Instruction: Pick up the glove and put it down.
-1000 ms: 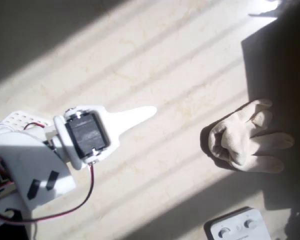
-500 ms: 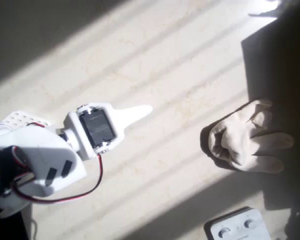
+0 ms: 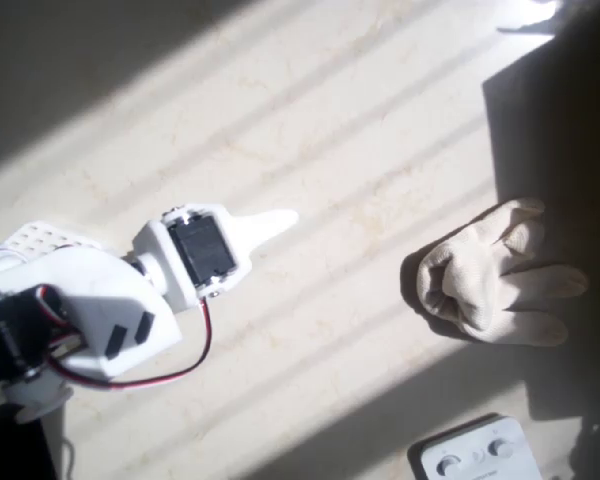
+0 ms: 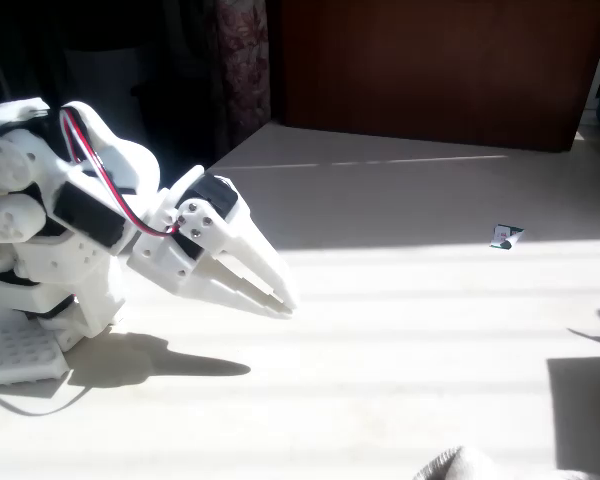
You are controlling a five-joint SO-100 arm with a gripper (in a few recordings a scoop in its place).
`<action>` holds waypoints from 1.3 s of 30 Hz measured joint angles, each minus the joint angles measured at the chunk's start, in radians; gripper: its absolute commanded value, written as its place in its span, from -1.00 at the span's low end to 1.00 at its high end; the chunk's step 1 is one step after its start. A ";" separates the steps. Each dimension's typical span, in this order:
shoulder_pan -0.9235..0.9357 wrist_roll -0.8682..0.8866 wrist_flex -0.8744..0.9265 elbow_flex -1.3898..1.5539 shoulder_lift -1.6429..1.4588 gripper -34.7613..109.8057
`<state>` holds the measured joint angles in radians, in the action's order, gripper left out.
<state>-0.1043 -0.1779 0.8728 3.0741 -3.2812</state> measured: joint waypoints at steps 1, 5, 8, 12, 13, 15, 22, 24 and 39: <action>0.000 0.000 0.000 0.000 0.000 -0.50; 0.000 0.000 0.000 0.002 0.000 -0.50; 0.000 0.000 0.002 0.002 0.000 -0.50; 0.000 0.000 0.003 0.002 0.000 -0.50; 0.000 0.000 0.012 0.002 0.000 -0.50; 0.000 0.000 0.049 0.002 0.000 -0.50; 0.000 0.000 0.256 -0.006 0.000 -0.50; 0.000 0.000 0.279 -0.006 0.000 -0.50; 0.000 0.000 0.293 -0.006 0.000 -0.50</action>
<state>-0.1043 -0.1779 1.1658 3.0680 -3.2812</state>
